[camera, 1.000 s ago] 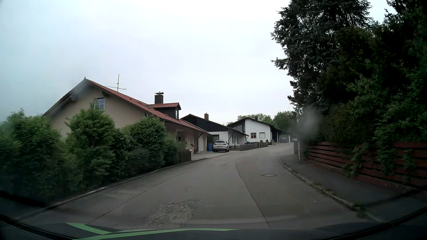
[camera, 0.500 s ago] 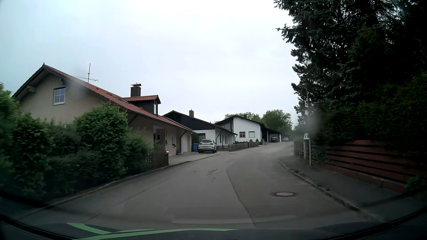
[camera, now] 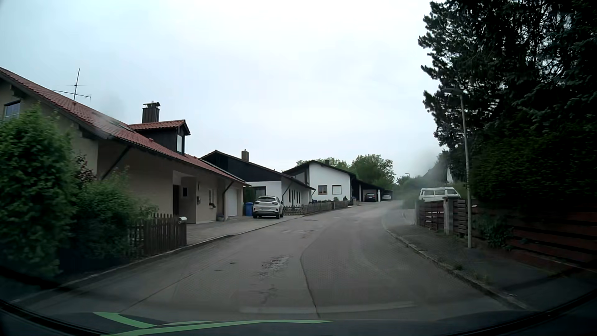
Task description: Follow the waypoints while adhering to traffic rules and regulations
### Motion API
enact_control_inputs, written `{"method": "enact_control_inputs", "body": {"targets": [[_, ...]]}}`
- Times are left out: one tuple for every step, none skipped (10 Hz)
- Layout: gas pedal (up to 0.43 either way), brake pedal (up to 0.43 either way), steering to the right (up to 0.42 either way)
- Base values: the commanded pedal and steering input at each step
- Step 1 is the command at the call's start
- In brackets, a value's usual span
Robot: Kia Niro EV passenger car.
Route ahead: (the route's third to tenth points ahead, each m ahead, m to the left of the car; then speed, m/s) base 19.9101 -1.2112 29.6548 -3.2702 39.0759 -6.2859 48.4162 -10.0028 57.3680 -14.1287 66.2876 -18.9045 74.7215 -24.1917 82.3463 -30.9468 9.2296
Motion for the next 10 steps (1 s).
{"method": "enact_control_inputs", "body": {"targets": [[0.087,0.000,0.046],[0.087,0.000,0.045],[0.087,0.000,0.043],[0.087,0.000,0.042],[0.087,0.000,0.042],[0.087,0.000,0.040],[0.087,0.000,0.038],[0.087,0.000,0.038],[0.079,0.000,0.035],[0.079,0.000,0.034]]}}
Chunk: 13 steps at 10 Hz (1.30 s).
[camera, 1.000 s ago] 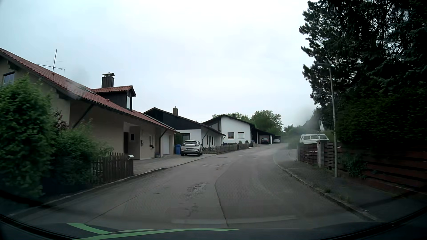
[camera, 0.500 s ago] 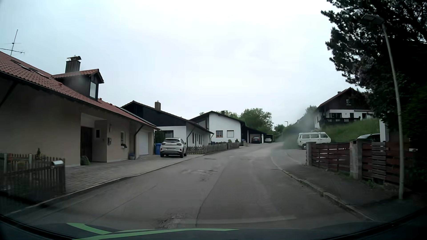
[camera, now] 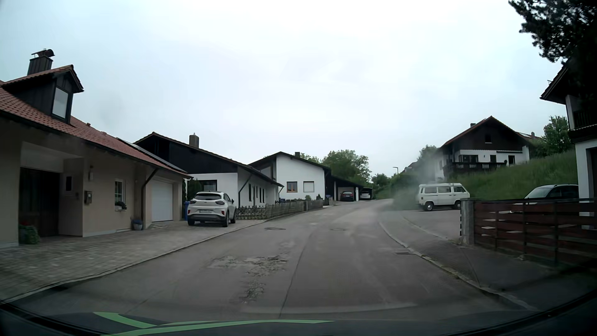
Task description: Follow the waypoints while adhering to traffic rules and regulations
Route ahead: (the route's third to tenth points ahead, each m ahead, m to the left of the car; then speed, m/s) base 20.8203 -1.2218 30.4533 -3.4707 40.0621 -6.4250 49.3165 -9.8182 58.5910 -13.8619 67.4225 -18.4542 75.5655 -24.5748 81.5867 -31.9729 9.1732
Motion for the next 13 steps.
{"method": "enact_control_inputs", "body": {"targets": [[0.079,0.000,0.034],[0.079,0.000,0.034],[0.079,0.000,0.034],[0.079,0.000,0.034],[0.079,0.000,0.034],[0.079,0.000,0.034],[0.079,0.000,0.033],[0.079,0.000,0.033],[0.079,0.000,0.033],[0.079,0.000,0.032],[0.079,0.000,0.030],[0.079,0.000,0.030],[0.087,0.000,0.030]]}}
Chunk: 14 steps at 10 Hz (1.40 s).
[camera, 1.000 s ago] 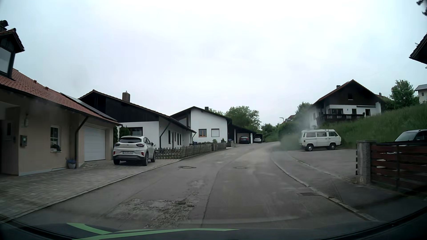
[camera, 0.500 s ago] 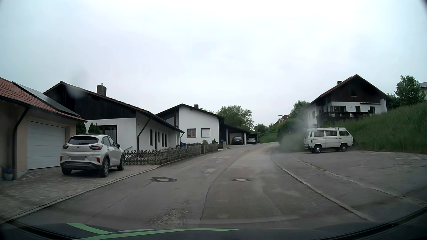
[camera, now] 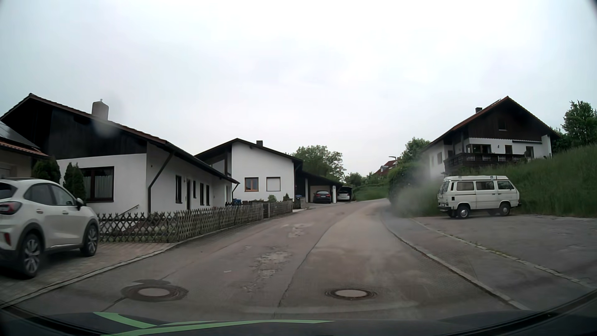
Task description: Follow the waypoints while adhering to traffic rules and regulations
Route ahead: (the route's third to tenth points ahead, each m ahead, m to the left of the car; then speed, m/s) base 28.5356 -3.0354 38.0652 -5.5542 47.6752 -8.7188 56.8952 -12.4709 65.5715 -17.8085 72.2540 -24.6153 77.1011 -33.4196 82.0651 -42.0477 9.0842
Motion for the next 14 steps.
{"method": "enact_control_inputs", "body": {"targets": [[0.087,0.000,0.030],[0.087,0.000,0.030],[0.087,0.000,0.030],[0.087,0.000,0.030],[0.087,0.000,0.030],[0.098,0.000,0.031],[0.098,0.000,0.036],[0.110,0.000,0.037],[0.110,0.000,0.033],[0.110,0.000,0.031],[0.110,0.000,0.031],[0.110,0.000,0.030],[0.110,0.000,0.030],[0.110,0.000,0.030]]}}
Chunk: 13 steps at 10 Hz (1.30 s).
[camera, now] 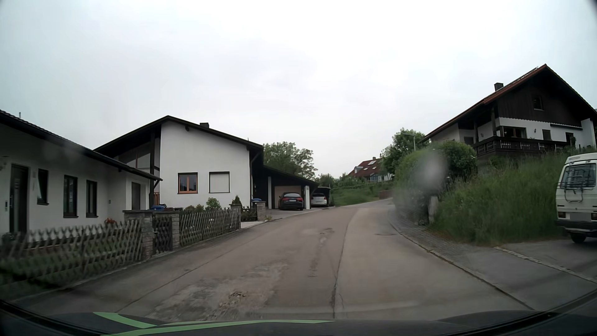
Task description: Follow the waypoints while adhering to traffic rules and regulations
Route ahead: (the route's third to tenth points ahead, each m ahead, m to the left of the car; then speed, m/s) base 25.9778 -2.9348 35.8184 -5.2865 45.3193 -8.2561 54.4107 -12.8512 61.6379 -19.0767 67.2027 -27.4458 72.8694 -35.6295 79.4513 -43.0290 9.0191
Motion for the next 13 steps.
{"method": "enact_control_inputs", "body": {"targets": [[0.110,0.000,0.030],[0.110,0.000,0.030],[0.110,0.000,0.030],[0.110,0.000,0.030],[0.110,0.000,0.030],[0.110,0.000,0.030],[0.110,0.000,0.030],[0.110,0.000,0.030],[0.110,0.000,0.030],[0.110,0.000,0.031],[0.110,0.000,0.031],[0.110,0.000,0.032],[0.110,0.000,0.032]]}}
